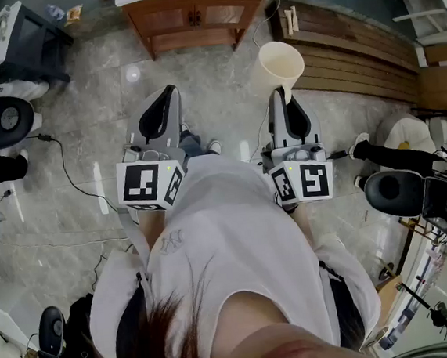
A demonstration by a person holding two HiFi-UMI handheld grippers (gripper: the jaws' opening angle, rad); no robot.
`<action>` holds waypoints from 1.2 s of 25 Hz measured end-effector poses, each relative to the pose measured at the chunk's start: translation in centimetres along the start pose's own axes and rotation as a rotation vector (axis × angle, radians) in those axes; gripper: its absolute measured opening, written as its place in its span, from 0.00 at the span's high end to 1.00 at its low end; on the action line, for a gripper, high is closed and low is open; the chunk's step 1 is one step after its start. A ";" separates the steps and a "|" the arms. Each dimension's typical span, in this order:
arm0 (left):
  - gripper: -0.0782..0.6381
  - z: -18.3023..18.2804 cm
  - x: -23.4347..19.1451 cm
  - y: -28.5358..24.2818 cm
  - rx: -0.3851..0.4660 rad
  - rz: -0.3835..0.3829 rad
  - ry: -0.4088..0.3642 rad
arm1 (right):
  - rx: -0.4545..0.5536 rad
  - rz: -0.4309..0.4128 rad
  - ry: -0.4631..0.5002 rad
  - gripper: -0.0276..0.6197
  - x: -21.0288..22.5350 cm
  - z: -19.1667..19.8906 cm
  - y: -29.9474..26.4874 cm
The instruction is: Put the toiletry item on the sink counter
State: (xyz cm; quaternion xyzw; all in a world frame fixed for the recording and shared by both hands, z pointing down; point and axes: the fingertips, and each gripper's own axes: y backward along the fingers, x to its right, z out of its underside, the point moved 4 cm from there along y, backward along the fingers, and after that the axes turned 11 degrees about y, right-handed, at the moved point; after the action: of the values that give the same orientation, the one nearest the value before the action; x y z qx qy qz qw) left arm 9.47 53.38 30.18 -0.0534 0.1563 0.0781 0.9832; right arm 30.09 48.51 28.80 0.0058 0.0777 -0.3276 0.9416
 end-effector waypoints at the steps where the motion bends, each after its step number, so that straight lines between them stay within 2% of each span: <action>1: 0.88 0.0 0.2 -0.1 0.001 0.001 0.001 | 0.000 -0.001 0.001 0.90 0.1 0.0 0.0; 14: 0.88 0.3 1.4 -1.5 0.006 0.015 -0.006 | -0.001 -0.013 0.015 0.90 1.6 0.5 -0.2; 21: 0.88 0.4 2.1 -2.2 -0.002 0.030 -0.016 | 0.011 -0.013 -0.012 0.90 2.3 0.8 0.0; 30: 0.88 0.6 2.0 -4.1 -0.023 0.061 -0.014 | -0.036 0.017 -0.010 0.90 3.3 1.8 -1.5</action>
State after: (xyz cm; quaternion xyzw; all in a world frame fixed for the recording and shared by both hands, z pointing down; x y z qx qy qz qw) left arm 12.26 49.70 30.43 -0.0595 0.1499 0.1104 0.9807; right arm 32.00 45.18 30.12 -0.0120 0.0790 -0.3182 0.9446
